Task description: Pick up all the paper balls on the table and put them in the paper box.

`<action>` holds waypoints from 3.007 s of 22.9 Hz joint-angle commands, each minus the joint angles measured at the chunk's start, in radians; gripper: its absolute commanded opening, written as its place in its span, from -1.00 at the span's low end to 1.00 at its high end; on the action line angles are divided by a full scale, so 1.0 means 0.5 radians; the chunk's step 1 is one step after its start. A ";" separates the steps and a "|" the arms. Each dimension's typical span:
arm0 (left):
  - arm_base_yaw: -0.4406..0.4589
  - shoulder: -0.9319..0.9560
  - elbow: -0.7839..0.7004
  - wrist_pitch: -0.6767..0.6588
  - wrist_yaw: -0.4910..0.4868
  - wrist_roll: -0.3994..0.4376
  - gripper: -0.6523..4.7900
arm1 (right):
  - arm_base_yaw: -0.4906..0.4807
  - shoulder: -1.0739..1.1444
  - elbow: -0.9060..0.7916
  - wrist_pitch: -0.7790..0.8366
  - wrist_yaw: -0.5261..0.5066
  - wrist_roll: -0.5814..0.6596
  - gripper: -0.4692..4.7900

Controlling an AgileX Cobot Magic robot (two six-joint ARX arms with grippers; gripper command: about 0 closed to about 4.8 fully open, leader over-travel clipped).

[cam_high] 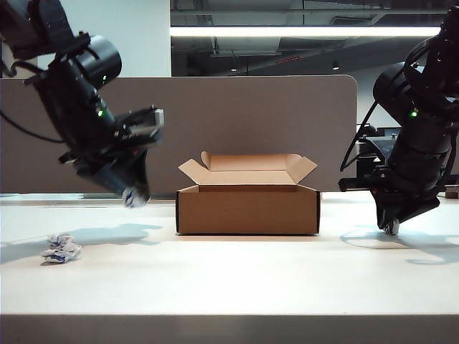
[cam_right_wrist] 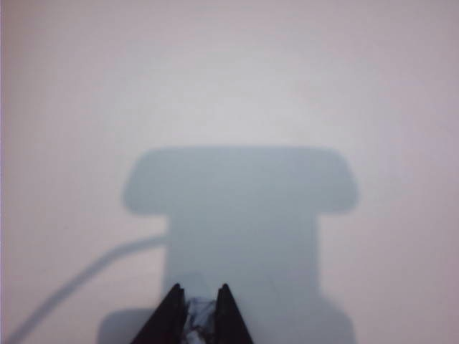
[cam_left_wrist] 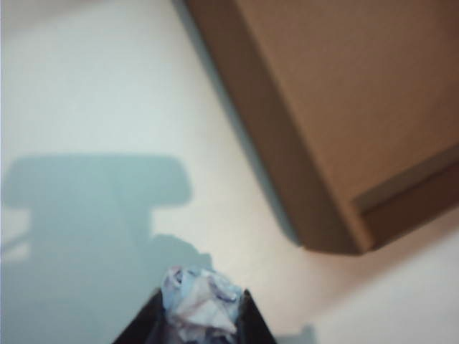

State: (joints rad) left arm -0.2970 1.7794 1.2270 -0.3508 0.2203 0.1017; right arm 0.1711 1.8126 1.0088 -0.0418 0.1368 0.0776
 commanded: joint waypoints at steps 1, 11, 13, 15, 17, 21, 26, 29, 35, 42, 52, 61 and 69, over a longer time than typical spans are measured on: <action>-0.007 -0.011 0.138 -0.024 0.114 -0.050 -0.31 | 0.002 -0.066 0.045 0.029 -0.003 -0.006 -0.63; -0.163 0.001 0.510 0.050 0.234 -0.098 -0.30 | 0.121 -0.171 0.587 -0.309 -0.520 0.014 -0.63; -0.199 0.032 0.510 0.135 0.233 -0.095 -0.26 | 0.191 -0.169 0.702 -0.312 -0.541 -0.002 -0.63; -0.210 0.071 0.512 0.186 0.237 -0.101 0.03 | 0.228 -0.169 0.748 -0.313 -0.546 -0.008 -0.62; -0.224 0.099 0.512 0.207 0.243 -0.101 0.15 | 0.253 -0.169 0.755 -0.313 -0.563 -0.007 -0.57; -0.232 0.114 0.512 0.192 0.289 -0.110 0.15 | 0.253 -0.168 0.755 -0.316 -0.714 -0.006 -0.33; -0.248 0.113 0.513 0.175 0.286 -0.108 0.15 | 0.253 -0.168 0.755 -0.321 -0.772 0.003 -0.19; -0.247 0.113 0.513 0.141 0.284 -0.108 0.15 | 0.253 -0.168 0.755 -0.314 -0.855 0.018 -0.07; -0.245 0.108 0.513 0.040 0.196 -0.059 0.14 | 0.249 -0.169 0.755 -0.268 -0.899 0.052 0.00; -0.219 -0.037 0.520 -1.139 -0.256 0.162 0.15 | 0.140 -0.169 0.755 -0.535 -0.150 -0.203 0.23; -0.223 -0.383 0.310 -1.360 -0.259 0.003 0.14 | 0.091 -0.169 0.754 -0.710 -0.082 -0.194 0.22; -0.227 -0.773 -0.447 -0.719 -0.278 -0.072 0.14 | 0.090 -0.209 0.752 -0.711 -0.046 -0.194 0.22; -0.272 -0.806 -0.872 -0.181 -0.477 -0.179 0.15 | 0.090 -0.210 0.752 -0.716 -0.045 -0.195 0.22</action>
State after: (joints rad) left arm -0.4343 1.3811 0.8005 -0.4980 0.0021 0.0277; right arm 0.2153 1.7142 1.3792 -0.4103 0.1120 -0.0196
